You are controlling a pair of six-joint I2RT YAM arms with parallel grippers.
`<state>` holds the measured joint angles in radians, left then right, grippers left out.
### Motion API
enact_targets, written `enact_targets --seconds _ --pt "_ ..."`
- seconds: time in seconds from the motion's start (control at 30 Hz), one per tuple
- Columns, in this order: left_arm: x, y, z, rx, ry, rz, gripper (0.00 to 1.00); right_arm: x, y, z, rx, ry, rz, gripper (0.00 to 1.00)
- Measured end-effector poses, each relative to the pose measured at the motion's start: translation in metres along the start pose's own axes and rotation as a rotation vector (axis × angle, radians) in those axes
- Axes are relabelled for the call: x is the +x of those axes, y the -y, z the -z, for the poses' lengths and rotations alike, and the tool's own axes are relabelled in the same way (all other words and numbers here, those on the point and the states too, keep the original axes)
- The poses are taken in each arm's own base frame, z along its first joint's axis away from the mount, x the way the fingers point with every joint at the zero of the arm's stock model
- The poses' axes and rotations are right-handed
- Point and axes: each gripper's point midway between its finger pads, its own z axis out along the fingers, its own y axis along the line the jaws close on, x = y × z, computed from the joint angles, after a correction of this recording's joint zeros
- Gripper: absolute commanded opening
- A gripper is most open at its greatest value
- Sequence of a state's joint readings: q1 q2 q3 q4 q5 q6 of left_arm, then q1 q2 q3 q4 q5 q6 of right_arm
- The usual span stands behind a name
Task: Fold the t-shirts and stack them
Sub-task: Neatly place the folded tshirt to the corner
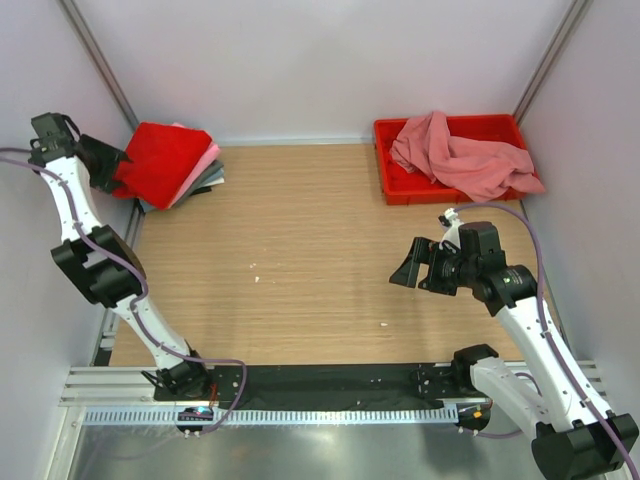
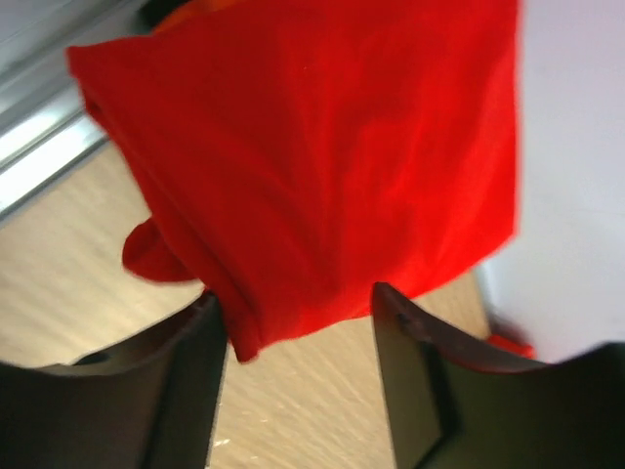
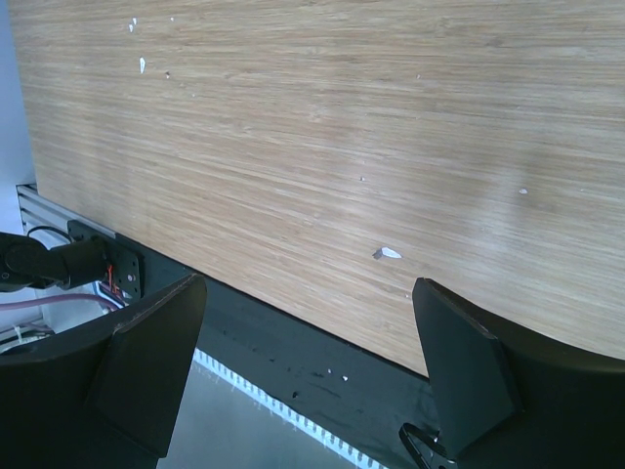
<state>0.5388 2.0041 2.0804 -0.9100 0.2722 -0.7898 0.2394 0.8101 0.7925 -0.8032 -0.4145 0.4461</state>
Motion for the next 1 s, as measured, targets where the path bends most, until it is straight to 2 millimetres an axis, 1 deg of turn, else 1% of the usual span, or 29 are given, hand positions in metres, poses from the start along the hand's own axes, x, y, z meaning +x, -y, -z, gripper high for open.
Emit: enact_targets --seconds 0.1,0.23,0.33,0.4,0.5,0.57,0.63,0.7,0.73,0.77,0.83,0.87,0.93,1.0 --pt "0.003 -0.023 -0.003 -0.102 0.009 -0.029 0.7 0.0 0.0 0.0 -0.002 0.001 0.001 0.93" --pt "0.004 -0.046 -0.002 -0.204 0.012 -0.071 0.75 0.0 -0.001 0.0 -0.004 0.0 0.001 0.93" --pt "0.005 -0.056 0.0 -0.255 0.014 -0.103 0.77 0.0 -0.001 0.0 -0.005 0.0 0.001 0.93" --pt "0.007 -0.061 0.003 -0.278 0.018 -0.121 0.77 0.0 -0.001 0.0 -0.005 0.0 0.001 0.93" --pt "0.013 -0.068 0.012 -0.314 0.036 -0.138 0.75 0.0 -0.001 0.0 -0.005 0.0 0.001 0.93" --pt "0.023 -0.068 0.022 -0.314 0.061 -0.157 0.76 0.0 0.0 0.0 -0.004 0.0 0.0 0.93" --pt "0.03 -0.06 0.031 -0.29 0.096 -0.185 0.76 0.0 -0.001 -0.001 -0.005 0.0 0.001 0.93" --pt "0.047 -0.027 0.026 -0.224 0.108 -0.252 0.75 -0.001 0.0 -0.002 -0.004 -0.001 0.0 0.93" --pt "0.054 -0.005 0.018 -0.182 0.109 -0.286 0.75 -0.001 0.0 -0.002 -0.004 -0.003 0.0 0.93" --pt "0.056 0.011 0.009 -0.154 0.112 -0.306 0.74 -0.001 0.0 -0.002 -0.003 -0.003 -0.001 0.93" --pt "0.065 0.044 -0.022 -0.101 0.104 -0.348 0.74 -0.001 0.0 -0.002 -0.003 -0.003 -0.001 0.93" --pt "0.069 0.055 -0.041 -0.085 0.097 -0.365 0.74 -0.001 0.0 -0.002 -0.003 -0.003 -0.001 0.93" --pt "0.08 0.064 -0.079 -0.088 0.074 -0.386 0.74 0.0 0.0 -0.002 -0.002 -0.004 -0.001 0.93" --pt "0.089 0.062 -0.114 -0.106 0.044 -0.396 0.74 0.0 0.001 -0.003 -0.001 -0.005 -0.002 0.93"
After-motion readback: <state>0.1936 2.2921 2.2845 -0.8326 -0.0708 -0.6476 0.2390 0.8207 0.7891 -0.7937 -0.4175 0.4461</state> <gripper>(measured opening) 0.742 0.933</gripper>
